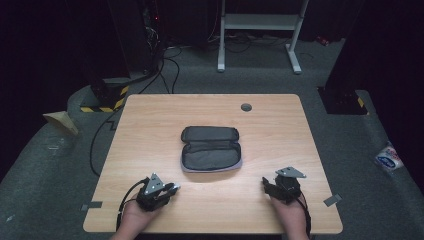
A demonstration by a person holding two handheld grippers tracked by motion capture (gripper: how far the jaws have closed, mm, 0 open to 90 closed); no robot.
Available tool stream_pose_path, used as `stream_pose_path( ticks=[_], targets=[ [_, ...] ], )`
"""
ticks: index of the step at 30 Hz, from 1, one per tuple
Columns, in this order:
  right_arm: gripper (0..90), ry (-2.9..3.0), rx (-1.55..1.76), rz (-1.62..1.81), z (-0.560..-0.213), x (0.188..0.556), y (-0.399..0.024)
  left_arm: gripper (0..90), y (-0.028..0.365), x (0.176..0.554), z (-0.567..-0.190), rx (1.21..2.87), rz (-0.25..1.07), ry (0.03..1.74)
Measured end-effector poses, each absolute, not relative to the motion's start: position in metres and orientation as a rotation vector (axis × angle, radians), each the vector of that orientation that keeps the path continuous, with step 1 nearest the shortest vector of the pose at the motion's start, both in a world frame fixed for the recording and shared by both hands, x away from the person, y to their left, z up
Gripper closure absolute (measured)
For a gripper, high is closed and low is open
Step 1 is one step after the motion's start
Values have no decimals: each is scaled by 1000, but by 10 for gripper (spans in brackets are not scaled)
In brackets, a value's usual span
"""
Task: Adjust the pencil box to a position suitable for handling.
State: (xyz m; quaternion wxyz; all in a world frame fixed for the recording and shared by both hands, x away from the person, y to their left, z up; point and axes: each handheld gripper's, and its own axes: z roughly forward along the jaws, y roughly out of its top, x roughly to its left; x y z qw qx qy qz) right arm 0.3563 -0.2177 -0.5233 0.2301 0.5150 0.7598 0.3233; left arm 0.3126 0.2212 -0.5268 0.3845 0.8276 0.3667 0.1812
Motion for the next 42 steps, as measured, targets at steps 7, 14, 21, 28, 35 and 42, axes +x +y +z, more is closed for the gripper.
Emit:
stream_pose_path(
  ticks=[7,14,21,28,35,42],
  targets=[
    [340,2090,1419,889,-523,356,-217,729,220,311,-527,2118,488,925],
    [340,2090,1419,890,-523,356,-217,728,218,310,-525,2112,505,923],
    [341,2094,1418,892,-523,357,-218,730,219,309,-521,2092,510,904],
    [341,2094,1418,892,-523,357,-218,731,221,310,-520,2092,516,904],
    [341,2094,1416,893,-523,357,-218,731,222,309,-516,2072,525,908],
    [341,2094,1418,892,-523,357,-218,730,225,309,-513,2031,524,925]
  ],
)
